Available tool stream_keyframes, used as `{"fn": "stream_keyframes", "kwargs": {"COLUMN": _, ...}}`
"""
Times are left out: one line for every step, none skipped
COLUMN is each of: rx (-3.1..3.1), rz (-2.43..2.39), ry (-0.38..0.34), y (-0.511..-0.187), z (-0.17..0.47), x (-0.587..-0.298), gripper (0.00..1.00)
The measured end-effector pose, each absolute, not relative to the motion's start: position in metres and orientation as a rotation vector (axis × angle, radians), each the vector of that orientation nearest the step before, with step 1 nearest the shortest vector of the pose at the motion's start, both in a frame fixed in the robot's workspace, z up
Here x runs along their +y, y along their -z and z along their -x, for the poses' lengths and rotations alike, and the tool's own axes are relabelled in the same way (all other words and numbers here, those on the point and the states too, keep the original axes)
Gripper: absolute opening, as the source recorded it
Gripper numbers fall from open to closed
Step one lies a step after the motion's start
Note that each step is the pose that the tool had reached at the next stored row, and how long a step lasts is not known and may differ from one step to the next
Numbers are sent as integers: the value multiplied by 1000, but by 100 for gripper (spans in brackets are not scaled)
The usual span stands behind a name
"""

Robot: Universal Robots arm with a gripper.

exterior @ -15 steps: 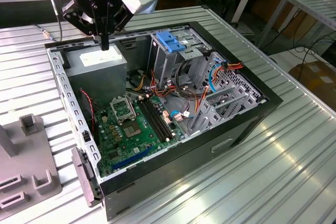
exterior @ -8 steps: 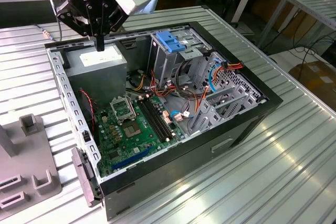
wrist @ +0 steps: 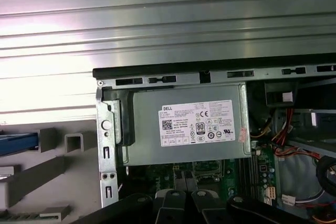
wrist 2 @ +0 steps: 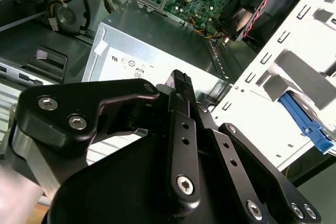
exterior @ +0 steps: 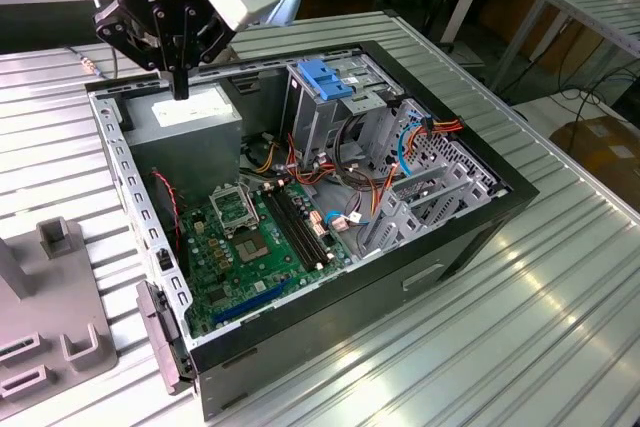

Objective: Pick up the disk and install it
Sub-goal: 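Reach for the disk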

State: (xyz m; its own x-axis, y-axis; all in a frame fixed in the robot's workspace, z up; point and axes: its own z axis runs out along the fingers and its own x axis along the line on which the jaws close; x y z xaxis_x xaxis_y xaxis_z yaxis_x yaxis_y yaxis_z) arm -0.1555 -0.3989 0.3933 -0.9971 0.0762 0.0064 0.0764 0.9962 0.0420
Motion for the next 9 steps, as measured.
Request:
{"fn": "stream_keyframes", "kwargs": {"rx": -3134, "rz": 120, "ry": 66, "y": -393, "z": 156, "x": -399, "gripper": 10}}
{"fn": "stream_keyframes", "kwargs": {"rx": -3134, "rz": 120, "ry": 66, "y": -393, "z": 156, "x": -399, "gripper": 10}}
{"fn": "stream_keyframes", "kwargs": {"rx": -3134, "rz": 120, "ry": 66, "y": -393, "z": 157, "x": -399, "gripper": 10}}
{"fn": "stream_keyframes", "kwargs": {"rx": -3134, "rz": 120, "ry": 66, "y": -393, "z": 157, "x": -399, "gripper": 10}}
{"fn": "stream_keyframes", "kwargs": {"rx": -3134, "rz": 120, "ry": 66, "y": -393, "z": 158, "x": -399, "gripper": 10}}
{"fn": "stream_keyframes", "kwargs": {"rx": -3134, "rz": 120, "ry": 66, "y": -393, "z": 158, "x": -399, "gripper": 10}}
{"fn": "stream_keyframes", "kwargs": {"rx": -3134, "rz": 120, "ry": 66, "y": -393, "z": 159, "x": -399, "gripper": 10}}
{"fn": "stream_keyframes", "kwargs": {"rx": -3134, "rz": 120, "ry": 66, "y": -393, "z": 159, "x": -399, "gripper": 10}}
{"fn": "stream_keyframes", "kwargs": {"rx": -3133, "rz": 120, "ry": 66, "y": -393, "z": 160, "x": -399, "gripper": 10}}
